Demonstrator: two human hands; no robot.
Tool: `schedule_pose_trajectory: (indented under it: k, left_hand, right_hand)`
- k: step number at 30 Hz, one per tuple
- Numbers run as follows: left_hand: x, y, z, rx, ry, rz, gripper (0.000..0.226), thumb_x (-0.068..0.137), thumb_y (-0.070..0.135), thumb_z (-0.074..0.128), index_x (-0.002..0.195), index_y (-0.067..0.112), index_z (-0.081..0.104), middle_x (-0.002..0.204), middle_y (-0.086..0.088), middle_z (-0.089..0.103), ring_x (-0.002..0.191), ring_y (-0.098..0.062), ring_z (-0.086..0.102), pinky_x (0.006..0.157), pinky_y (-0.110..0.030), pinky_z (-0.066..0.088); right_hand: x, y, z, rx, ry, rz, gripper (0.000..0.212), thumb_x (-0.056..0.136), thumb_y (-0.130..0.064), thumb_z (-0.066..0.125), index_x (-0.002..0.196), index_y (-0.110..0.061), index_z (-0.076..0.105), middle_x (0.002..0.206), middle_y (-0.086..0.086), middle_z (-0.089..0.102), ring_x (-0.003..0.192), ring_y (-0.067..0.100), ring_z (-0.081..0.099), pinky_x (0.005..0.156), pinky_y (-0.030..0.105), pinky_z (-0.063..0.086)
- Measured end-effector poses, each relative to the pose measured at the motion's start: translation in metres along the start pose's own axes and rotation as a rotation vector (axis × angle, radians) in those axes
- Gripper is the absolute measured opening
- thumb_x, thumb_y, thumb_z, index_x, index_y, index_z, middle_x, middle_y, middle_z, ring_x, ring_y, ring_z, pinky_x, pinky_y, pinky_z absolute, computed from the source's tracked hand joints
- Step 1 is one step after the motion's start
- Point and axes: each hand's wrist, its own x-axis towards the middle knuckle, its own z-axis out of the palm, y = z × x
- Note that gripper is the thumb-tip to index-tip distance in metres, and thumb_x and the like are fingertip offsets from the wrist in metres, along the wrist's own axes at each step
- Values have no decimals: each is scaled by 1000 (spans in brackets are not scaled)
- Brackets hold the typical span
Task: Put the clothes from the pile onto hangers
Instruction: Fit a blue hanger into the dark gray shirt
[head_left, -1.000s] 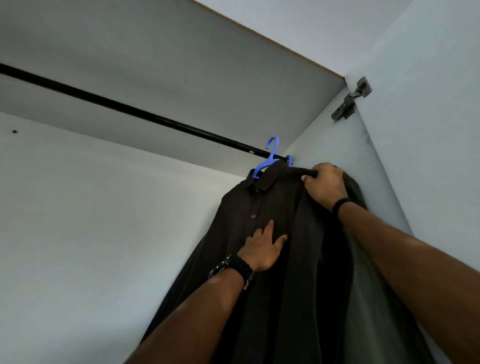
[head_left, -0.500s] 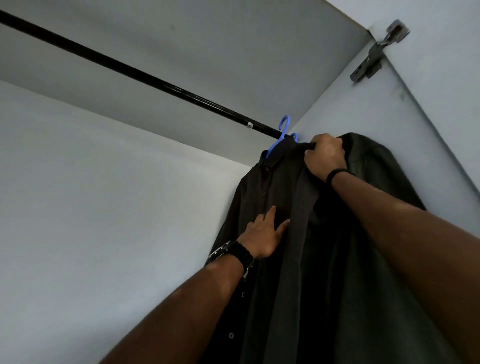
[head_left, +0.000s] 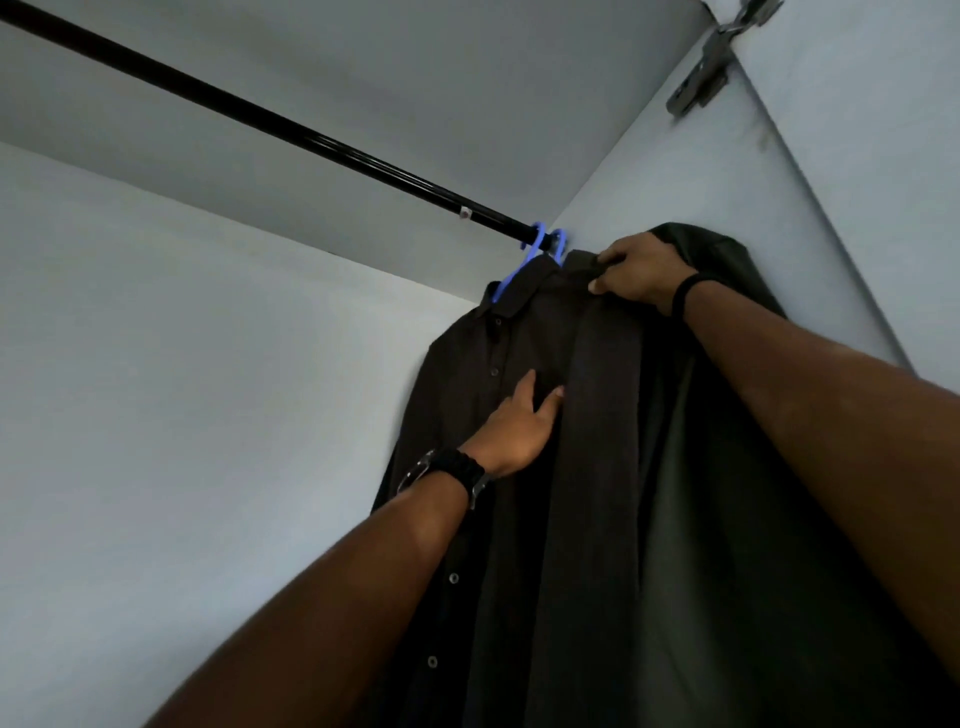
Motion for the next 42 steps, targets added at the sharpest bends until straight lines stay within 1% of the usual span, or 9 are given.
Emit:
schedule_pose_trajectory:
  k: [2,6,15,20,22,27,33,38,42]
  left_hand:
    - [-1,18,-2,-65,23,42,64,101,46,32,153,17,8,158,-5,22,144,-21,23,117,-31,18]
    - [-2,50,-7,-131,30,102,58,102,43,31,152,19,15,156,-6,27,143,-23,26,117,-35,21]
    - [-50,66,1,-287,-1,85,49,101,39,37,147,26,32,146,-4,44,134,-23,41,112,-41,32]
    - [-97,76,13,-470,14,58,54,96,44,41,146,24,34,145,1,44,132,-17,42,113,-39,32]
    - [-115,78,13,-540,38,44,50,98,41,42,145,25,37,143,3,46,131,-14,44,112,-37,34]
    - [-156,84,10,-446,-147,-56,43,101,31,40,143,23,40,134,3,53,124,-13,49,111,-35,34]
    - [-213,106,13,-487,-162,-205,40,100,27,42,140,22,42,122,0,62,110,-15,61,100,-40,47]
    - [-283,123,16,-483,-104,-320,40,101,15,39,141,21,38,125,2,58,98,-7,60,71,-12,47]
    - [-350,140,20,-461,27,-421,43,100,9,40,141,22,40,128,1,58,110,-13,59,93,-29,49]
  right_hand:
    - [-3,0,-11,65,103,21,31,81,-13,71,111,-4,69,117,14,65,111,25,59,90,23,45]
    - [-10,-11,-34,82,225,27,32,82,-16,72,111,-3,68,120,14,63,118,26,54,98,23,38]
    - [-97,-18,-57,72,75,204,68,77,-16,77,134,-4,43,137,17,47,127,30,44,103,32,39]
    - [-165,-19,-65,640,-235,408,24,83,0,65,107,2,63,100,16,67,82,22,66,74,31,59]
    - [-184,-18,-68,813,-282,463,19,87,1,59,105,2,64,101,16,68,80,20,66,72,27,58]
    - [-212,-6,-74,60,-28,398,46,88,-19,66,130,-5,55,120,12,62,116,27,56,99,30,41]
    - [-267,-14,-87,227,25,436,44,83,-22,72,124,-12,57,103,0,62,100,19,61,91,32,51]
    - [-338,-24,-97,479,-62,492,20,83,-15,72,101,-13,64,96,-2,66,94,17,64,84,28,52]
    - [-408,-41,-119,543,33,536,54,80,-8,74,126,-11,47,114,1,53,108,15,51,83,11,35]
